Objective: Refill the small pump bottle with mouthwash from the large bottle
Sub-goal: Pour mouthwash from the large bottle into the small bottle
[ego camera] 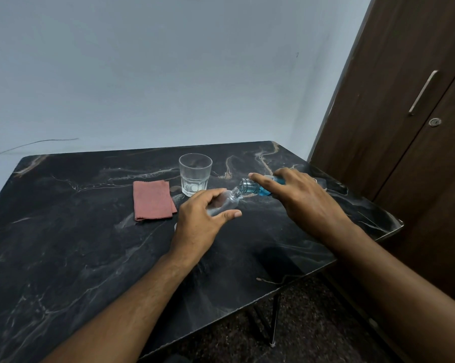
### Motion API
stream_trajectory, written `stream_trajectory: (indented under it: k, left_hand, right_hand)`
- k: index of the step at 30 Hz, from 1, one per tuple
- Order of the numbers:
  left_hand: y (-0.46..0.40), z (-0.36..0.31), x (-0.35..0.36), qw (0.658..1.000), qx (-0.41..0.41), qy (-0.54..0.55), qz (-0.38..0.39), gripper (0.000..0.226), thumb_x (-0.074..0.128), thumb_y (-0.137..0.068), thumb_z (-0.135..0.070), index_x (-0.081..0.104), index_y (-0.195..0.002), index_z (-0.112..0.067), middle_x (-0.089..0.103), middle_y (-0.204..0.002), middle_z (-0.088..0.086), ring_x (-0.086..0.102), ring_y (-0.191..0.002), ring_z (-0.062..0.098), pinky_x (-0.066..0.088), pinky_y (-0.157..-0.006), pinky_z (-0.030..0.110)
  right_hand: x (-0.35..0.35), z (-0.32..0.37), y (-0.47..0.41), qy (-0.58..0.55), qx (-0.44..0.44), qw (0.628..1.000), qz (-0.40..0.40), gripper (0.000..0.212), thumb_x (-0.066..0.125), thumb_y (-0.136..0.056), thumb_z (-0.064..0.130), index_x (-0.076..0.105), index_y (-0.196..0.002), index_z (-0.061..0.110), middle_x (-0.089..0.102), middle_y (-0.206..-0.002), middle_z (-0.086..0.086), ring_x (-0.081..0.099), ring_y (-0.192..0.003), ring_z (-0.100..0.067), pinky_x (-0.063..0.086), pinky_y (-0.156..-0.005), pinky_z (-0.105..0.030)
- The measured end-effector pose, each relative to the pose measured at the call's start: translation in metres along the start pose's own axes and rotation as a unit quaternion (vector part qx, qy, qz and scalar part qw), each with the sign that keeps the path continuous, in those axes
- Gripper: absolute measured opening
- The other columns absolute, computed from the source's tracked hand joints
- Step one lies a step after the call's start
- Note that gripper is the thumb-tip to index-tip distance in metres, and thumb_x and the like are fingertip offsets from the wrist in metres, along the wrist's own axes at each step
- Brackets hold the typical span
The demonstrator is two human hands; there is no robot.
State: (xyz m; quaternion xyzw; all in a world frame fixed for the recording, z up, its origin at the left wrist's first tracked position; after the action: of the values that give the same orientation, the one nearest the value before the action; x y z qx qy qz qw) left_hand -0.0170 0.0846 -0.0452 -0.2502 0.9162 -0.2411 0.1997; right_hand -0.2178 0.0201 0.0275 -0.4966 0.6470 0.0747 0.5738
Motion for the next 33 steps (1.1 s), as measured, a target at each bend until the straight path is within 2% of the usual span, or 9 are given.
stream_trajectory:
  k: [16, 20, 33]
  left_hand:
    - [-0.0002, 0.0010, -0.0002, 1.000, -0.004, 0.001, -0.004, 0.053, 0.091, -0.066, -0.035, 0.074, -0.114, -0.025, 0.072, -0.103, -0.010, 0.069, -0.099, 0.007, 0.060, -0.090, 0.031]
    - [-0.0007, 0.0017, -0.0002, 1.000, -0.009, 0.003, -0.007, 0.053, 0.092, -0.066, -0.033, 0.074, -0.114, -0.025, 0.072, -0.103, -0.011, 0.069, -0.099, 0.006, 0.060, -0.090, 0.028]
    - [-0.0010, 0.0027, 0.0001, 1.000, -0.010, 0.007, -0.009, 0.055, 0.092, -0.065, -0.034, 0.074, -0.115, -0.025, 0.072, -0.103, -0.010, 0.069, -0.097, 0.004, 0.059, -0.089, 0.024]
  right_hand:
    - [0.0026, -0.0013, -0.0019, 0.003, 0.001, 1.000, 0.018, 0.092, 0.072, -0.086, -0.004, 0.029, -0.155, 0.039, 0.055, -0.121, -0.010, 0.054, -0.092, -0.022, 0.049, -0.076, -0.034]
    - [0.0041, -0.0026, -0.0024, 0.003, -0.004, 1.000, 0.020, 0.095, 0.072, -0.085, -0.005, 0.026, -0.156, 0.039, 0.055, -0.121, -0.010, 0.054, -0.094, -0.023, 0.052, -0.077, -0.036]
    - [-0.0005, -0.0014, -0.0031, 0.005, -0.010, 1.000, 0.015, 0.092, 0.070, -0.085, -0.007, 0.030, -0.155, 0.038, 0.055, -0.122, -0.011, 0.055, -0.094, -0.024, 0.049, -0.077, -0.036]
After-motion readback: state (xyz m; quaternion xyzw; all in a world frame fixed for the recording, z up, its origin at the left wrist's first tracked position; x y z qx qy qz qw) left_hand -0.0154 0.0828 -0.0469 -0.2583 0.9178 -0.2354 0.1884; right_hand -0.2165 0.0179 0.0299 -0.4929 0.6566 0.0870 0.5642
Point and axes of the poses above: each hand's wrist, its own y-axis away from the middle knuckle, its own x-axis out of the palm, z = x × y, the point moved 3 cm from there along -y, towards the middle knuckle
